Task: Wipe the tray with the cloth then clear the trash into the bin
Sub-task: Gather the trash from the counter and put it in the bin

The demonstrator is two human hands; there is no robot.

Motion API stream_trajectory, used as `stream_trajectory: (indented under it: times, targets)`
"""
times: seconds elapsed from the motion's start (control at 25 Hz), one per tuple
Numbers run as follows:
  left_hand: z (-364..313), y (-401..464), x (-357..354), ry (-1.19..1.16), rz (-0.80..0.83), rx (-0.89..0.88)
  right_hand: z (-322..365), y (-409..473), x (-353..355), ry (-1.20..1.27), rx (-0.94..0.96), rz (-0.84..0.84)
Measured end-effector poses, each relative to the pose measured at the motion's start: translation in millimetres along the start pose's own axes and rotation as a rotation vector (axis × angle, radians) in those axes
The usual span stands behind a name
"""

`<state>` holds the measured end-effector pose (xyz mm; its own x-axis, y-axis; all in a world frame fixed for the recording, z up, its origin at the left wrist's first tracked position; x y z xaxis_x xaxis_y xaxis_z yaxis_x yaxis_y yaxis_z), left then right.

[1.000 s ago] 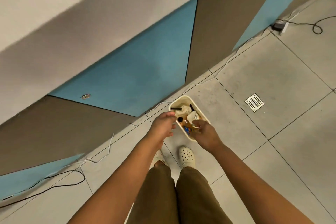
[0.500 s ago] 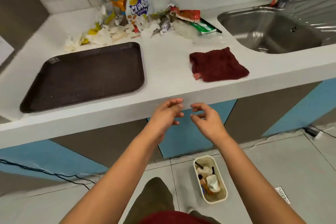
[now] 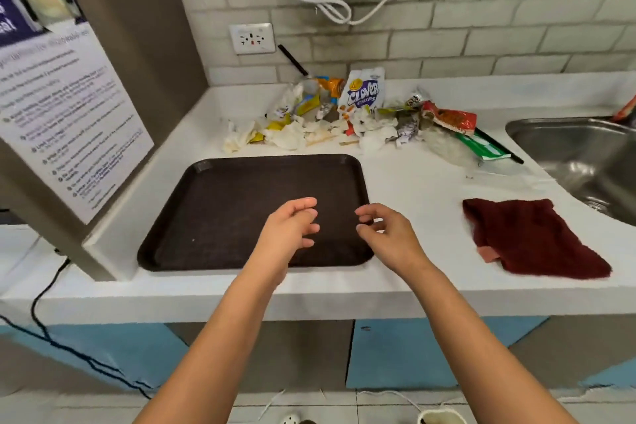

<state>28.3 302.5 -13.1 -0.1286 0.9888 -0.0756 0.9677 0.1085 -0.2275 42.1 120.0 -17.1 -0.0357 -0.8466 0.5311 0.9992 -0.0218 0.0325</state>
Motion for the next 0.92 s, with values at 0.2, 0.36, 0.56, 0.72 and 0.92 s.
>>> stream_trajectory:
  times: [0.2, 0.36, 0.56, 0.72, 0.92]
  targets:
    - [-33, 79, 94, -0.004, -0.112, -0.002, 40, 63, -60, -0.027, -0.007, 0.006]
    - [-55, 137, 143, 0.038, -0.176, -0.029, 50, 99, -81, -0.047, -0.037, -0.017]
    - [-66, 189, 167, 0.091, -0.231, -0.017, 48, 139, -84, -0.132, -0.070, -0.029]
    - [-69, 219, 174, 0.204, -0.294, -0.039, 51, 171, -85, -0.147, -0.050, -0.039]
    - [-86, 266, 179, 0.526, -0.410, -0.145, 59, 221, -94, -0.241, 0.014, -0.016]
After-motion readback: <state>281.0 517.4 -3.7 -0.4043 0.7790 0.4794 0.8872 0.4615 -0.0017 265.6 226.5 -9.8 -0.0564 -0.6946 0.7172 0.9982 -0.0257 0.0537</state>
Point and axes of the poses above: each hand's wrist, its own y-axis towards the middle knuckle, its own x-axis out of the back of the hand, z = x × y, the point moved 10 cm from there along y, towards the middle knuckle, and after that the axes turned 7 degrees about -y, right-handed, at the moved point
